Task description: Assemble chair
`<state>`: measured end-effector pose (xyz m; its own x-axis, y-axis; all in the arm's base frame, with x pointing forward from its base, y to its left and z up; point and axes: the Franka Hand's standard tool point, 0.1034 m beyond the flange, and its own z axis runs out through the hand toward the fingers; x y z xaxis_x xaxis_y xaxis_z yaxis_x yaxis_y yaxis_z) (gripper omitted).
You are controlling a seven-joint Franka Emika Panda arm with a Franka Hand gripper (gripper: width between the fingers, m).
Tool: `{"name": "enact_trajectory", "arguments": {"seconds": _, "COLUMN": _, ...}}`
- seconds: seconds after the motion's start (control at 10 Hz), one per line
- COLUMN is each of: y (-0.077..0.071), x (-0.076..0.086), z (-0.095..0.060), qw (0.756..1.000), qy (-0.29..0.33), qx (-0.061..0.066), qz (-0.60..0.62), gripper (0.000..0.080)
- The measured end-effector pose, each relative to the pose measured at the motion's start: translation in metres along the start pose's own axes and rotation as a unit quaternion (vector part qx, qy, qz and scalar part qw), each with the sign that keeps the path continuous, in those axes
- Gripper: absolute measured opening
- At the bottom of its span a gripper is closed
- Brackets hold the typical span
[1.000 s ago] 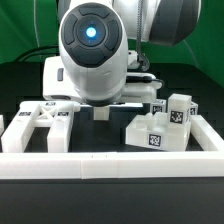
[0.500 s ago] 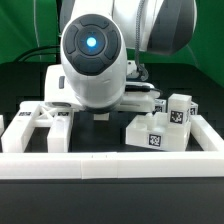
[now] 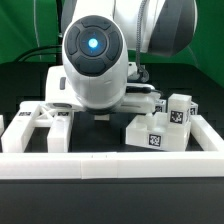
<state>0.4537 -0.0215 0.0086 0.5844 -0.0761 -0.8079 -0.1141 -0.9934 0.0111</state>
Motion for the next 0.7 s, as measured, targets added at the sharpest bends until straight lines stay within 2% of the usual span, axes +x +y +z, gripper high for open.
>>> {"name": "enact_trajectory", "arguments": {"seconds": 0.2, "y": -0.001, "x": 0.001, "z": -0.004, "qw": 1.000, "qy": 0.003, "qx": -0.001, "qz": -0.001, "gripper": 0.0285}}
{"name": "enact_trajectory", "arguments": {"seconds": 0.3, "y": -0.001, "x": 0.001, "z": -0.011, "qw": 1.000, "qy": 0.009, "qx": -0.005, "qz": -0.004, "gripper": 0.0285}}
{"name": "enact_trajectory", "arguments": {"seconds": 0.4, "y": 0.001, "x": 0.000, "z": -0.024, "qw": 1.000, "qy": 0.015, "qx": -0.020, "qz": -0.009, "gripper": 0.0285}}
{"name": "enact_trajectory", "arguments": {"seconds": 0.6, "y": -0.004, "x": -0.005, "z": -0.056, "qw": 0.999, "qy": 0.025, "qx": -0.021, "qz": -0.017, "gripper": 0.0285}}
{"name": "enact_trajectory", "arguments": {"seconds": 0.7, "y": -0.005, "x": -0.002, "z": -0.063, "qw": 0.999, "qy": 0.034, "qx": -0.021, "qz": -0.018, "gripper": 0.0285}}
